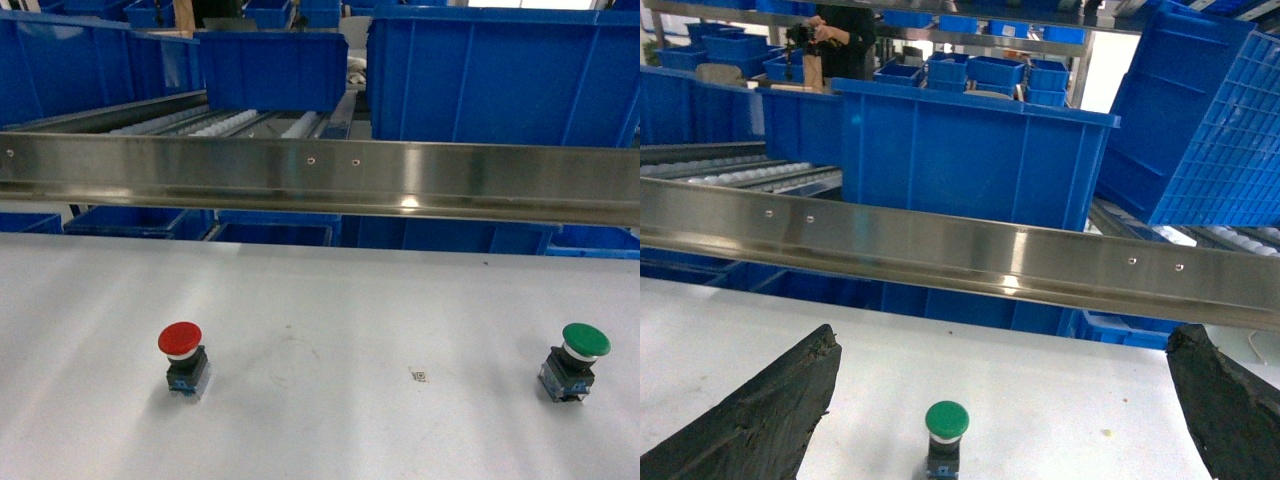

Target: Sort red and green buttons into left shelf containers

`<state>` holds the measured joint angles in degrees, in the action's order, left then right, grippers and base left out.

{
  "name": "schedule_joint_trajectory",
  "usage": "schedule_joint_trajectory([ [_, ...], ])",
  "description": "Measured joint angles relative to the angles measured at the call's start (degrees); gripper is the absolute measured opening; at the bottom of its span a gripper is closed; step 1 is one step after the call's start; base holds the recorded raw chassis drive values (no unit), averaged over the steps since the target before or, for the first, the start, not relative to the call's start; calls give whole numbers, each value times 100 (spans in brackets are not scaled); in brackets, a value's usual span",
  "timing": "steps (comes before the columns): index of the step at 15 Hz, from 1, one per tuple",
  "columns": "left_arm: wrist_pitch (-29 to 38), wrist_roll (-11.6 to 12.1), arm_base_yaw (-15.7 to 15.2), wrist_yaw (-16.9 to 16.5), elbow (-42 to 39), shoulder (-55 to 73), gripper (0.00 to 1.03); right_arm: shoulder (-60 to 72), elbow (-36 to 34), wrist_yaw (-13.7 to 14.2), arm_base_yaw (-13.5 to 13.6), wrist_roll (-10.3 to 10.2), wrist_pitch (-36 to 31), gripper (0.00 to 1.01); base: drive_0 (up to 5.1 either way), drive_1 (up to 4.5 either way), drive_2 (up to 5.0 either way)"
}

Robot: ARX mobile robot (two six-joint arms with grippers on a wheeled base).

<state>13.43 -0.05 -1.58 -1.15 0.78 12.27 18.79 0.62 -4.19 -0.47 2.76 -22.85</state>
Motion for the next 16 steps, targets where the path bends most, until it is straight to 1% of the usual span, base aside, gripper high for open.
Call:
schedule_joint_trajectory([
  [1, 625, 7, -52, -24, 0, 691, 98, 557, 9, -39, -17, 59, -546, 98, 0, 0, 0],
  [3, 1725, 24, -42, -223, 37, 1989, 98, 1978, 70, -210, -114, 114, -1617, 98, 0, 0, 0],
  [4, 2256, 28, -28, -354, 221, 2857, 98, 2734, 249, -330, -195, 136, -2020, 98, 0, 0, 0],
  [5, 2546, 55, 37, -463, 544, 3565, 98, 3630, 581, -385, -216, 164, -2492, 98, 0, 0, 0],
  [6, 3023, 125, 149, -461, 1121, 4575, 98, 4695, 1152, -439, -221, 236, -2747, 98, 0, 0, 0],
  [7, 3272, 256, 299, -382, 1622, 5497, 98, 5521, 1674, -501, -210, 332, -2367, 98, 0, 0, 0],
  [8, 3099, 306, 431, -348, 2057, 6255, 98, 6365, 2188, -573, -127, 409, -1980, 98, 0, 0, 0],
  [9, 2824, 356, 601, -229, 2562, 7034, 98, 7062, 2787, -629, -55, 533, -1537, 98, 0, 0, 0],
  [10, 2708, 380, 748, -70, 2964, 7521, 98, 7534, 3353, -603, -20, 658, -1097, 98, 0, 0, 0],
  [11, 2518, 400, 820, -35, 3230, 7720, 98, 7744, 3630, -570, 4, 706, -901, 98, 0, 0, 0],
  [12, 2218, 404, 914, -90, 3567, 7925, 98, 7956, 3945, -463, 55, 798, -658, 98, 0, 0, 0],
  [13, 1937, 444, 997, -101, 3895, 8131, 98, 8118, 4227, -470, 57, 809, -339, 98, 0, 0, 0],
  [14, 1663, 457, 1097, -79, 4177, 8343, 98, 8308, 4505, -380, 94, 848, -72, 98, 0, 0, 0],
  [15, 1207, 404, 1174, -177, 4452, 8583, 98, 8570, 4865, -444, 125, 841, 393, 98, 0, 0, 0],
  [16, 1056, 323, 1244, -212, 4529, 8706, 98, 8830, 5145, -446, 133, 817, 780, 98, 0, 0, 0],
])
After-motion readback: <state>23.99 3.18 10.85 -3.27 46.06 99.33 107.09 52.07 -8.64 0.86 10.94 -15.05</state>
